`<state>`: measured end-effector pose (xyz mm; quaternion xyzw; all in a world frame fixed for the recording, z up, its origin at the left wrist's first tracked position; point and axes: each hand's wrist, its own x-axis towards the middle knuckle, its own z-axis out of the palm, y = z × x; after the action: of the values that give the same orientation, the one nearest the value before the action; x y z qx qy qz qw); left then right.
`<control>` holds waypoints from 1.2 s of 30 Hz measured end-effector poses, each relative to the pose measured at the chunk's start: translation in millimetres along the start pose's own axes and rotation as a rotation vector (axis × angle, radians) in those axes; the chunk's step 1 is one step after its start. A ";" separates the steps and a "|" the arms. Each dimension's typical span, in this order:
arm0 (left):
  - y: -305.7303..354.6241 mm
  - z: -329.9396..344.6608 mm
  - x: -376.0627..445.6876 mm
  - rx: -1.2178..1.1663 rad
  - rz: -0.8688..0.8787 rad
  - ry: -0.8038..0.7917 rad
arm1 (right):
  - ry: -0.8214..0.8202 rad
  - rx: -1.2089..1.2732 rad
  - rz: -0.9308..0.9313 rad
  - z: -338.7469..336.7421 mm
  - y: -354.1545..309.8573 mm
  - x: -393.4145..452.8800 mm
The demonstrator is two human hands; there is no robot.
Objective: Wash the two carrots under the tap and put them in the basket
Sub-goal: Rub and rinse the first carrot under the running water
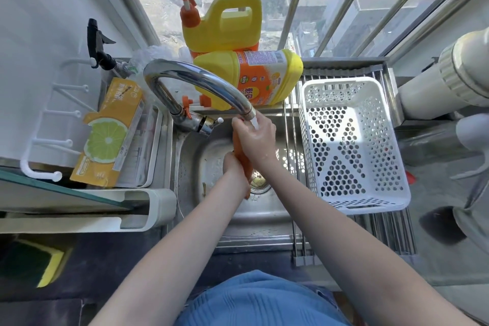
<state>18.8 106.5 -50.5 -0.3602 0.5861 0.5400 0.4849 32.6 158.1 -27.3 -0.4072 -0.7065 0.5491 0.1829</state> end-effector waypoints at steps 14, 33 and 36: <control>-8.0 -16.0 -2.2 0.299 0.256 -0.334 | -0.127 0.604 0.837 -14.8 24.5 32.7; -14.3 -35.7 36.5 0.898 0.291 0.055 | -0.097 -0.228 0.569 4.4 93.7 -12.9; -15.0 -62.5 49.3 0.865 0.183 0.042 | -0.143 -0.325 0.665 1.0 125.9 -15.2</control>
<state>8.5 47.8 -105.2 -0.0819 0.7973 0.2782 0.5293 88.2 153.9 -141.2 -0.5986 -0.6249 0.4860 -0.1220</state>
